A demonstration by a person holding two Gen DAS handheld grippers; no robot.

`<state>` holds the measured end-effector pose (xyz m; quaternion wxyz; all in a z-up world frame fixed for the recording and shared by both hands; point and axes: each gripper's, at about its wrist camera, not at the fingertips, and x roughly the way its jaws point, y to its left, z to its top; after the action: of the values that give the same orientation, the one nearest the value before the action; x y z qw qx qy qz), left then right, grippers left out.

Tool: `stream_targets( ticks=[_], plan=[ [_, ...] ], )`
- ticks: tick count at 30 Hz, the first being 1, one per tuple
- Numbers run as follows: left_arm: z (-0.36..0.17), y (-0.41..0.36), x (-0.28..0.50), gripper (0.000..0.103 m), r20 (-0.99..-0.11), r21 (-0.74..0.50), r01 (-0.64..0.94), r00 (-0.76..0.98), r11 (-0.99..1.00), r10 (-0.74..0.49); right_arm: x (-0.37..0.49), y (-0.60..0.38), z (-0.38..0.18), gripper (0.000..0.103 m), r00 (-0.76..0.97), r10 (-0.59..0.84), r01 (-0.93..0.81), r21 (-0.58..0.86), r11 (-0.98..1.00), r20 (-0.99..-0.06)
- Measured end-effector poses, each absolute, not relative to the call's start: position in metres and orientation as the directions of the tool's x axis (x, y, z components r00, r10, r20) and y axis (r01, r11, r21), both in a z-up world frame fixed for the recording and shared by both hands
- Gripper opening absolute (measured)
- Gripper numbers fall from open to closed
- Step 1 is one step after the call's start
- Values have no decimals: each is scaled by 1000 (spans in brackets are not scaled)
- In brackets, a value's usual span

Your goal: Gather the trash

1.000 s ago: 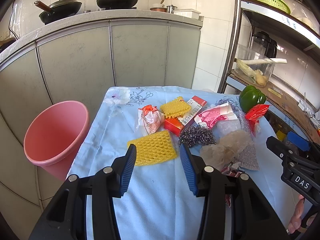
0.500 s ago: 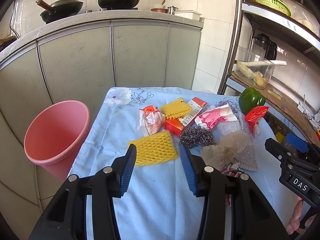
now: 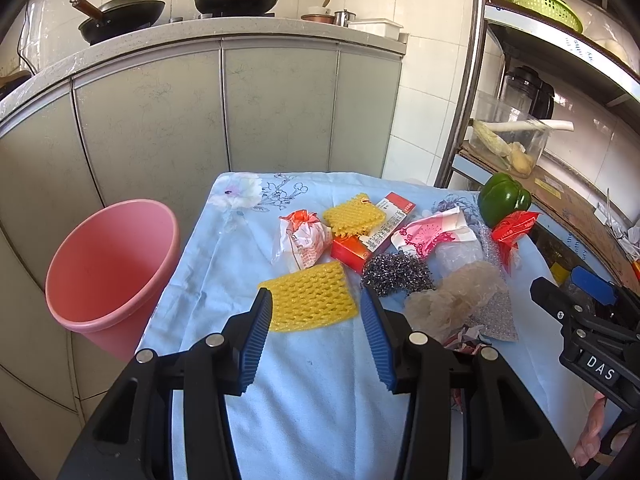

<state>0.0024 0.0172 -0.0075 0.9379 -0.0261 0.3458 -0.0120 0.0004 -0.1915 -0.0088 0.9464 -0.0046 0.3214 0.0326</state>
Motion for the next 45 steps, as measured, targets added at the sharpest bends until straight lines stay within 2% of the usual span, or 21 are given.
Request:
stream_targets(
  ticks=[4,8,15,22,25,35,42,45],
  plan=[
    [-8,36,8,50,-665,-72,13,745,997,-57,4,-202,-11,77,777,51,-57,10,998,-628],
    [-16,66,13,50,-710,-138,24,695,990,-116,6,-215,-16,77,755,51,-46,25,999,-654],
    [-27,90,17,50,-757,-168,49,634,985,-161,6,-230,-25,77,722,82,-53,63,997,-687],
    [-20,81,49,50,-765,-177,71,618,982,-182,17,-239,-28,77,711,115,-54,110,992,-694],
    [-17,71,69,50,-768,-149,81,619,986,-167,24,-242,-25,70,716,120,-55,117,992,-688],
    [-30,51,131,50,-806,-125,79,573,989,-148,53,-252,-34,70,690,118,-26,138,990,-714],
    [-48,54,153,53,-836,-145,70,525,987,-160,64,-247,-34,70,685,140,-43,152,987,-715],
    [-53,58,156,50,-830,-193,69,521,979,-201,65,-245,-35,70,682,138,-42,149,988,-719]
  ],
)
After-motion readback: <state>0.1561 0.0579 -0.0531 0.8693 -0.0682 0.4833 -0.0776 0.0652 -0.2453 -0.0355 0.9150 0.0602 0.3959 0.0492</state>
